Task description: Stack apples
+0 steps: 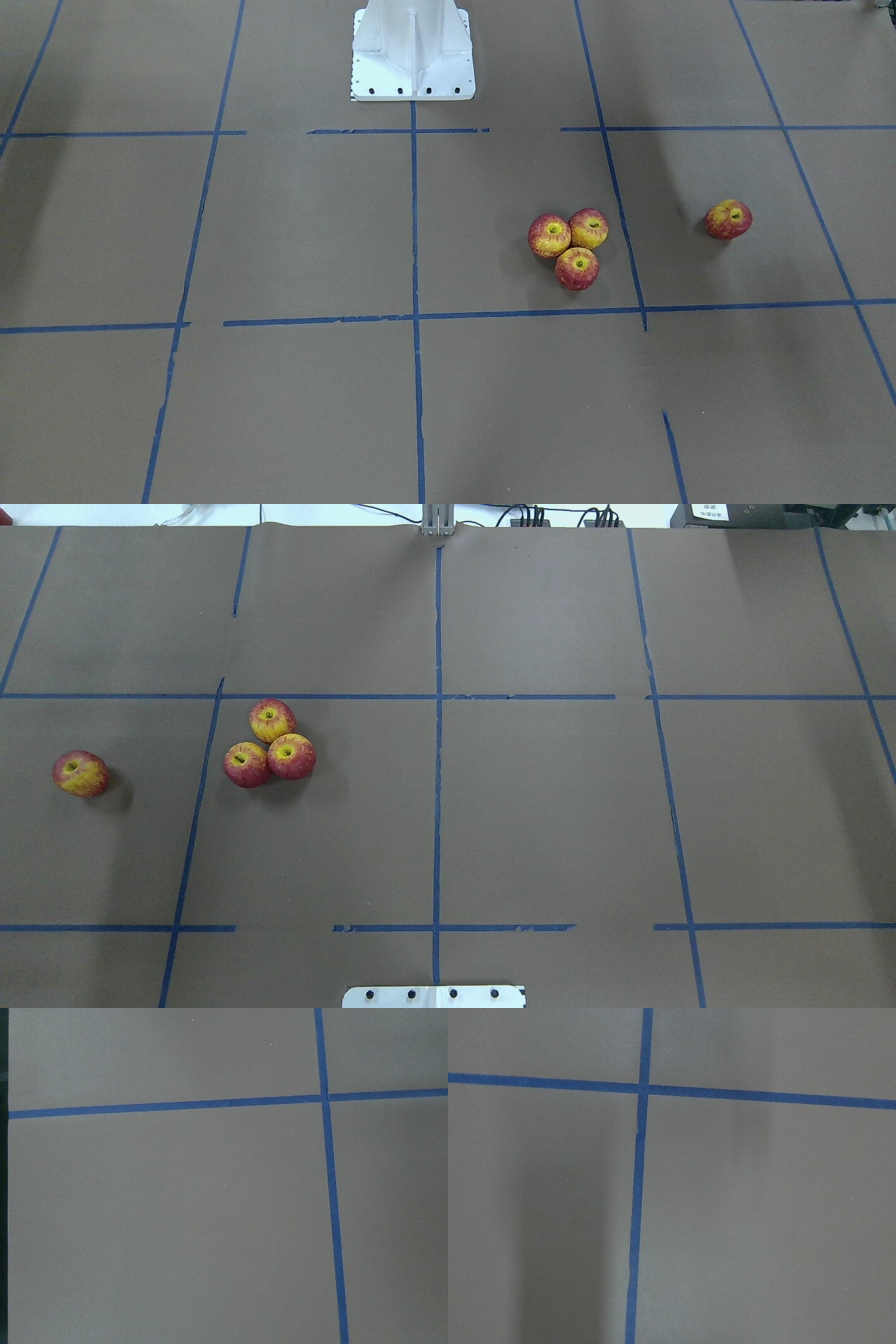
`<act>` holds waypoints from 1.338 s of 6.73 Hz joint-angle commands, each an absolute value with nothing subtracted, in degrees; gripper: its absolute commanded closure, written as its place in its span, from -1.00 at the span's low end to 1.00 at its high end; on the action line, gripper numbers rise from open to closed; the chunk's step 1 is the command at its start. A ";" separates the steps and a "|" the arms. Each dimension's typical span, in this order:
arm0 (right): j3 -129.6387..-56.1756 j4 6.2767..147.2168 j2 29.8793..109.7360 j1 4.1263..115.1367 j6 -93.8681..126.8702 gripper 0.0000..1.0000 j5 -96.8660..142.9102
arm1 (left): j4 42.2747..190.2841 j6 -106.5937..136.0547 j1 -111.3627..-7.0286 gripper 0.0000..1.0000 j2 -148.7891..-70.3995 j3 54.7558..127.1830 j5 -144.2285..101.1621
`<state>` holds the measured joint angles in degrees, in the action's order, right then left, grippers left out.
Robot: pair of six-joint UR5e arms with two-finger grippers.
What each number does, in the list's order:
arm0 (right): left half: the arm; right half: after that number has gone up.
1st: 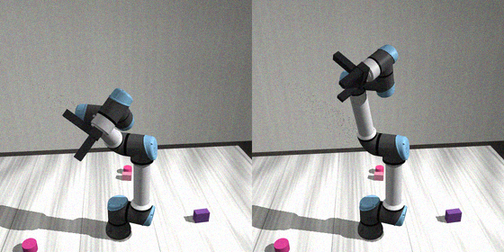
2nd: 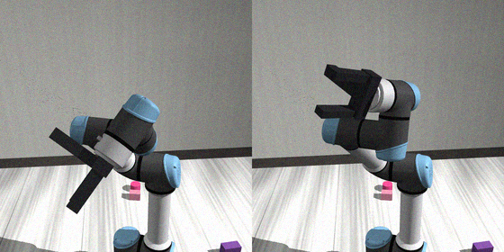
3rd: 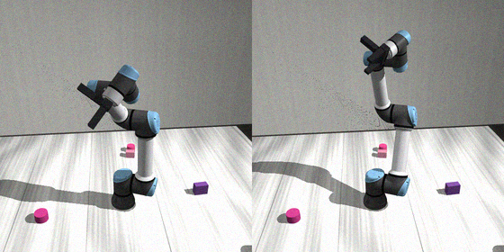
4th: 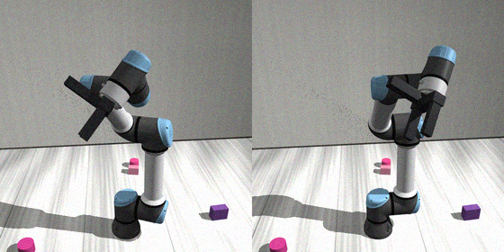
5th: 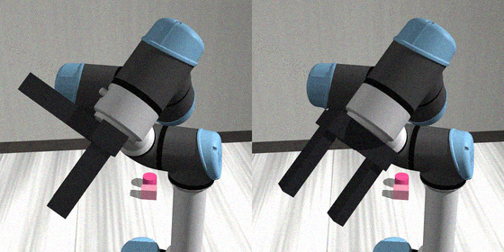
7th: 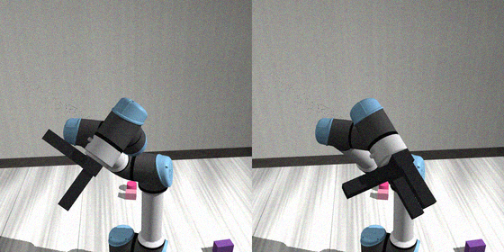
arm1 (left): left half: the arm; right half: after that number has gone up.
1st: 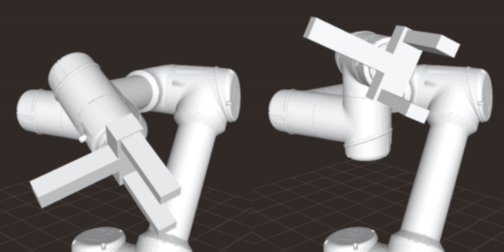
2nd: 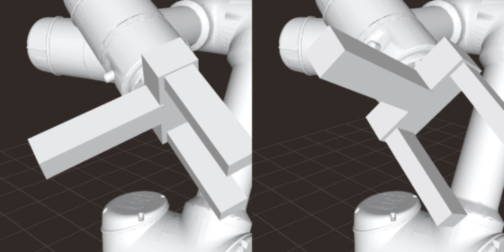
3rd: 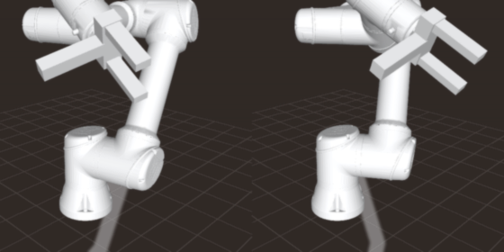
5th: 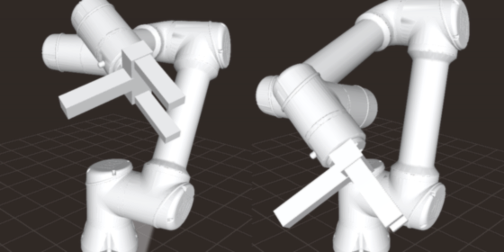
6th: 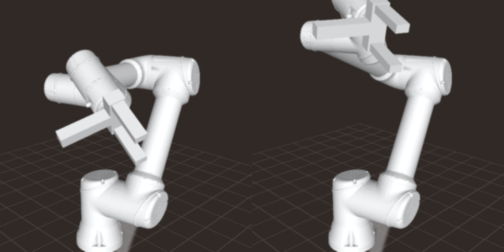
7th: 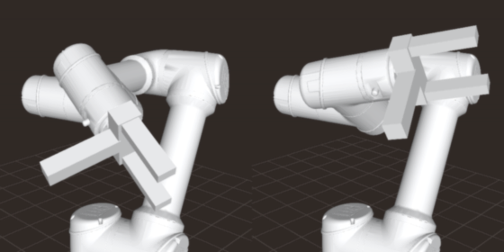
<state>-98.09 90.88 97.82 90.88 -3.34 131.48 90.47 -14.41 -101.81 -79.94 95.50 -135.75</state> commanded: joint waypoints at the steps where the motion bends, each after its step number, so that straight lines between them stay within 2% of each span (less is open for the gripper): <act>1: -98.09 90.88 97.82 90.88 -3.34 -1.00 131.48 | 90.87 -14.33 -100.56 -1.00 -80.59 95.36 -135.88; 4: -98.09 90.79 97.82 90.88 -3.34 -1.00 131.48 | 90.27 -13.71 -100.46 -1.00 -80.25 95.45 -135.87; 7: -98.09 90.88 97.82 90.88 -3.34 -1.00 131.48 | 95.68 -13.72 -99.94 -1.00 -79.36 94.39 -136.23; 9: -98.09 90.88 97.82 90.88 -3.34 -1.00 131.48 | 104.53 2.53 -90.77 -1.00 -79.45 94.74 -138.33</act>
